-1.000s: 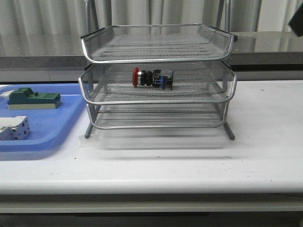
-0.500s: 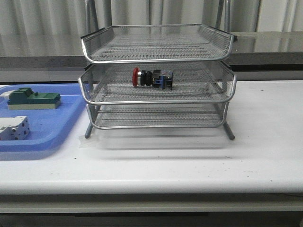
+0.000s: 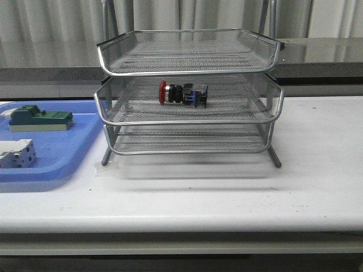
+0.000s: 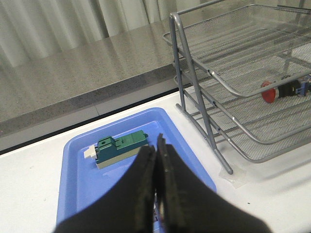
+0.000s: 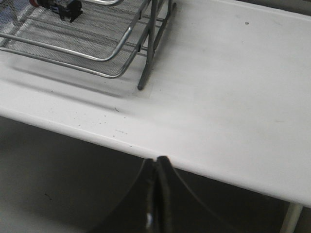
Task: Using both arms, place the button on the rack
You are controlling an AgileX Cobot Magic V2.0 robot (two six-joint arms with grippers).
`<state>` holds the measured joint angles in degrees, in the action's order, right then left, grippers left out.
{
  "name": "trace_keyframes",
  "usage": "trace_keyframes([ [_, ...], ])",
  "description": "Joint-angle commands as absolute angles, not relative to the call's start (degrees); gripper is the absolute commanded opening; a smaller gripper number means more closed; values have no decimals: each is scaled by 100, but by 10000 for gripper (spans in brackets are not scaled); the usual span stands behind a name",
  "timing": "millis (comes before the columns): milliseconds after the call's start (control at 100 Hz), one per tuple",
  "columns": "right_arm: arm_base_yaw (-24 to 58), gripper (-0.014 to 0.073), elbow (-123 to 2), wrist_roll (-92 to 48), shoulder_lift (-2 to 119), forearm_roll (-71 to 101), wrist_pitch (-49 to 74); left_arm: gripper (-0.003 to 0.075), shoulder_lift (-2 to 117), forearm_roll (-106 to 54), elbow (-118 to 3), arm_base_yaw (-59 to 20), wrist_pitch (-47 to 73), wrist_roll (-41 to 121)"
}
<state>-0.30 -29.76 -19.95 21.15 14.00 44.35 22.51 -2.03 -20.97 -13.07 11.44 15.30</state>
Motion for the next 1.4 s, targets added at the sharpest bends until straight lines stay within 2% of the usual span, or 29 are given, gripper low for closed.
trace_keyframes([
  [0, -50, -60, -3108, -1982, 2148, 1448, 4103, -20, 2286, -240, -2239, -1293, 667, 1455],
  [380, -50, -60, -3095, -1998, 2148, 1433, 4055, -20, 2286, -240, -2239, -1293, 667, 1455],
  [530, 5, -60, -2852, -1908, 2069, 1501, 3405, -20, 2286, -240, -2239, -1293, 667, 1455],
  [780, 316, -60, -1792, -876, 1364, 1064, 1811, -20, 2286, -240, -2239, -1293, 667, 1455],
  [1030, 498, -60, -841, 189, 336, 175, 1251, -20, 2286, -240, -2239, -1293, 667, 1455],
  [1200, 498, -60, -439, 212, -187, 149, 1084, -20, 2286, -240, -2239, -1293, 667, 1455],
  [1390, 498, -60, -4, 212, -181, 194, 469, -20, 2286, -240, -2239, -1293, 667, 1455],
])
